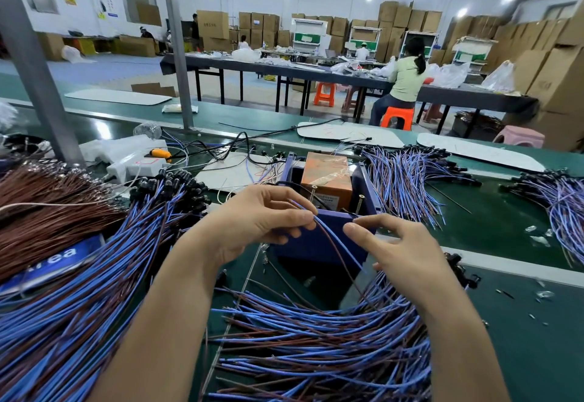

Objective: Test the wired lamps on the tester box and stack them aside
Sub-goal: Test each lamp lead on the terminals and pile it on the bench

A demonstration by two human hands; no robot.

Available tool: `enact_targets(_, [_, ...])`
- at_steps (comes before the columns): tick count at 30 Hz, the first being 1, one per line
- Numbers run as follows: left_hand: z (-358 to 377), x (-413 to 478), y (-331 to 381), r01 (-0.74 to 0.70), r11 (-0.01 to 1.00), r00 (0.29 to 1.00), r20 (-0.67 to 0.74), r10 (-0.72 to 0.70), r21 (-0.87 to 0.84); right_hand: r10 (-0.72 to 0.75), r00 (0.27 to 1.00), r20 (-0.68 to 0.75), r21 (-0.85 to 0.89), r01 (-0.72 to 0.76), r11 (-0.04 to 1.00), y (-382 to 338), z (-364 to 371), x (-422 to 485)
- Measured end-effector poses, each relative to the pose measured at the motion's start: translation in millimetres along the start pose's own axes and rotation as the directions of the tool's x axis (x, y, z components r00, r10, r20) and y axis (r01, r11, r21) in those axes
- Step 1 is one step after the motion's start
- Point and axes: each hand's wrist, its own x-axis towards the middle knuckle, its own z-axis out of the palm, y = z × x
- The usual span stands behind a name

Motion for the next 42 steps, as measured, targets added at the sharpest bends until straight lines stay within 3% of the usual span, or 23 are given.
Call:
enact_targets(3, [7,3,-1,0.019,1.000,1.000,-0.021,-0.019,-0.009,-0.044,0.998,-0.040,0.060,0.046,0.997,-5,-1,-3])
enact_targets(7, [17,7,-4,0.033,0.999,0.997,-0.066,-0.034,-0.022,-0.151,0.980,0.132,0.255,0.113,0.960,-13,7,-7])
enact_targets(11, [27,11,-7,0.048,0.994,0.993,-0.104,-0.057,-0.095,-0.175,0.982,0.078,0.178,0.159,0.971,-11,18,-2])
enact_targets(19, [39,19,-16,0.098,0.982,0.984,-0.128,-0.120,-0.164,-0.080,0.997,-0.009,0.197,0.080,0.977,2,21,7])
enact_targets(28, [35,27,-34,0.141,0.982,0.939,-0.297,-0.173,-0.127,0.150,0.984,0.101,0.112,-0.161,0.981,14,20,11])
enact_targets(42, [33,29,-38,0.127,0.981,0.924,-0.343,-0.171,-0.148,0.160,0.987,0.002,0.131,-0.159,0.978,21,27,16])
